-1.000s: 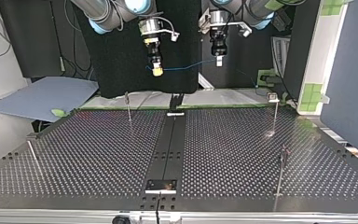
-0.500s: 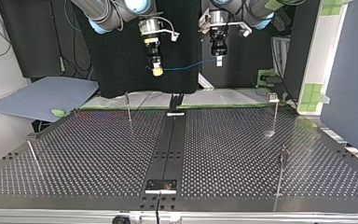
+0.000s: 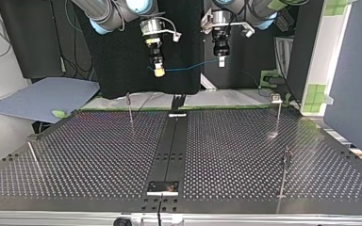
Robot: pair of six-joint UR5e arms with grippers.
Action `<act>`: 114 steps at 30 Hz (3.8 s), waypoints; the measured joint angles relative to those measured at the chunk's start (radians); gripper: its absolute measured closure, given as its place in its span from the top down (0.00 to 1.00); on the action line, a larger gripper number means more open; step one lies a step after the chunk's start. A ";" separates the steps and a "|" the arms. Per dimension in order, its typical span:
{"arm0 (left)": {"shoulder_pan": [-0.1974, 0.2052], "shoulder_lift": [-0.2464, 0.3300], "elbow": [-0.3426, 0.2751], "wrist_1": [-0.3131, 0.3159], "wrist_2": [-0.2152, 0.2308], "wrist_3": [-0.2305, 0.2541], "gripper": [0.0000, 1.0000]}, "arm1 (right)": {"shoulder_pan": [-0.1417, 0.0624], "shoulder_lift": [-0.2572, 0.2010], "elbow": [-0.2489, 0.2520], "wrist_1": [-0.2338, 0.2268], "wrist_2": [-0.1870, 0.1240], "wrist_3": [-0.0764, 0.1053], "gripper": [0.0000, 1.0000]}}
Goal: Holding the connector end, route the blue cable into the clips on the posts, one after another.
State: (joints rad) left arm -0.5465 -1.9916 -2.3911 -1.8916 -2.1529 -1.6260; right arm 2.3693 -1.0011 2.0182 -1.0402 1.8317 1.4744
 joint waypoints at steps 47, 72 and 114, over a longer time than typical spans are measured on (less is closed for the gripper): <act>0.000 0.000 0.000 0.000 0.000 0.000 0.00 | 0.000 0.000 0.000 0.000 0.000 0.000 0.00; 0.000 0.000 0.000 0.000 0.000 0.000 0.00 | 0.000 0.000 0.000 0.000 0.000 0.000 0.00; 0.000 -0.078 -0.003 -0.081 0.005 0.080 0.00 | 0.026 0.070 -0.067 0.068 0.070 0.004 0.00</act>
State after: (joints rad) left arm -0.5465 -2.0693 -2.3939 -1.9722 -2.1483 -1.5455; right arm 2.3955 -0.9314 1.9508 -0.9722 1.9015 1.4789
